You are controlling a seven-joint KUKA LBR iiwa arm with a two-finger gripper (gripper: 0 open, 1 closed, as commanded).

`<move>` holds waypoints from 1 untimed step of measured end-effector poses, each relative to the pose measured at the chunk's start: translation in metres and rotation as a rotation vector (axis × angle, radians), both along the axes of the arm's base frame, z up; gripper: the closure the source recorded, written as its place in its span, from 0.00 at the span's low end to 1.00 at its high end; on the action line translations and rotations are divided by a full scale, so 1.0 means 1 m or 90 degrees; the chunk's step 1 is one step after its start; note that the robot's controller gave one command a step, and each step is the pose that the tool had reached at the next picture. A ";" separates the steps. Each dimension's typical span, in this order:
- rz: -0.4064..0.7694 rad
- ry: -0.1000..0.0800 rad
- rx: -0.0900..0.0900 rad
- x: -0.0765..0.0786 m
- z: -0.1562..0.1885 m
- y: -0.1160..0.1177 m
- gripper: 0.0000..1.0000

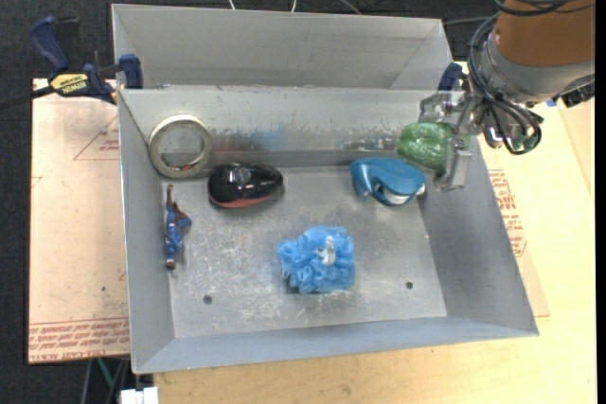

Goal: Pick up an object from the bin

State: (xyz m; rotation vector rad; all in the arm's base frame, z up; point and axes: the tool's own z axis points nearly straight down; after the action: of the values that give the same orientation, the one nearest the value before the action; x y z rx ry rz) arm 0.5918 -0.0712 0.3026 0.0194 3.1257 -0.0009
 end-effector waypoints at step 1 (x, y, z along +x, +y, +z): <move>-0.003 -0.004 -0.001 0.007 -0.010 0.006 1.00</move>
Offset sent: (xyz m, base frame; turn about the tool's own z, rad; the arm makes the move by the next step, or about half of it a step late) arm 0.0185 0.0124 -0.1549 -0.0969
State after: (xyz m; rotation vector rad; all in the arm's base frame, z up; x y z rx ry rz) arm 0.5990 -0.0655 0.2931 0.0271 3.1198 -0.0030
